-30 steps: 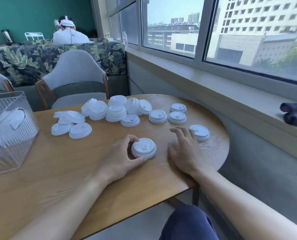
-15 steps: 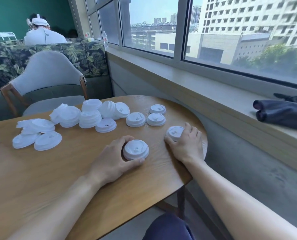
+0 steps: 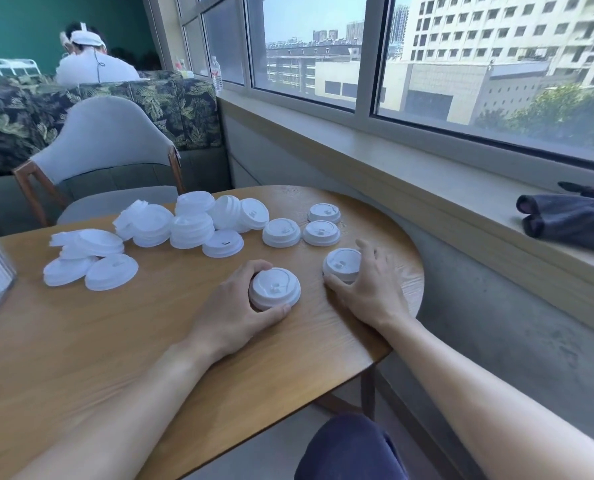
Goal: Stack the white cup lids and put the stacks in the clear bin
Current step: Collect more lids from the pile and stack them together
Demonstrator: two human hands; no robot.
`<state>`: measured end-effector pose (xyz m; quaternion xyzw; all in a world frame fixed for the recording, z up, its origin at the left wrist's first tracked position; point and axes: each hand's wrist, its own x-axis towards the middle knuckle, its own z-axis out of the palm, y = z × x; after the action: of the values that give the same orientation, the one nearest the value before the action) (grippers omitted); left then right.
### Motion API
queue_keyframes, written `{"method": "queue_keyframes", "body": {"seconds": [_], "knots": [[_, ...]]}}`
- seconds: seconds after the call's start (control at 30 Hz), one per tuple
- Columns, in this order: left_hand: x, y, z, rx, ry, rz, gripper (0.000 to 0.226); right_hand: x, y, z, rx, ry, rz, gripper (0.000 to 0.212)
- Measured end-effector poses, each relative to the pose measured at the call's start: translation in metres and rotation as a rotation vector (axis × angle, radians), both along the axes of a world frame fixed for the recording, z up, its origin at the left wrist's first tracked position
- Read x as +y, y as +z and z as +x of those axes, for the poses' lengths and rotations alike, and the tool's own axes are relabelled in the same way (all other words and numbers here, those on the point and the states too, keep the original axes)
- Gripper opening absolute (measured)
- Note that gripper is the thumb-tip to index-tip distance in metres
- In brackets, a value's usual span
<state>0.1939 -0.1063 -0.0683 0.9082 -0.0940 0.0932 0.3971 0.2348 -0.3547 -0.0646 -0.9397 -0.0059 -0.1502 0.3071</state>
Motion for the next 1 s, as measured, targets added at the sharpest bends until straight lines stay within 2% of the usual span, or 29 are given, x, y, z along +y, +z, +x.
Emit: {"method": "queue_keyframes", "body": {"seconds": [0.2,0.43,0.57,0.67,0.77,1.0], "knots": [[0.036,0.002,-0.020,-0.021,0.047,-0.031,0.066,0.034,0.000,-0.013,0.030,0.167,-0.014,0.092],[0.097,0.008,-0.054,-0.036,0.159,-0.037,0.060,0.110,0.004,-0.034,0.116,0.401,0.053,0.105],[0.133,0.010,-0.072,-0.050,0.232,-0.061,0.057,0.147,0.008,-0.044,0.107,0.513,0.010,0.094],[0.159,0.010,-0.084,-0.053,0.272,-0.082,0.063,0.172,0.009,-0.050,0.113,0.576,0.014,0.090],[0.181,0.010,-0.097,-0.049,0.305,-0.083,0.067,0.194,0.011,-0.057,0.169,0.637,0.054,0.091],[0.203,0.009,-0.117,-0.111,0.370,-0.108,0.056,0.236,0.008,-0.064,0.221,0.742,0.019,0.094]]}}
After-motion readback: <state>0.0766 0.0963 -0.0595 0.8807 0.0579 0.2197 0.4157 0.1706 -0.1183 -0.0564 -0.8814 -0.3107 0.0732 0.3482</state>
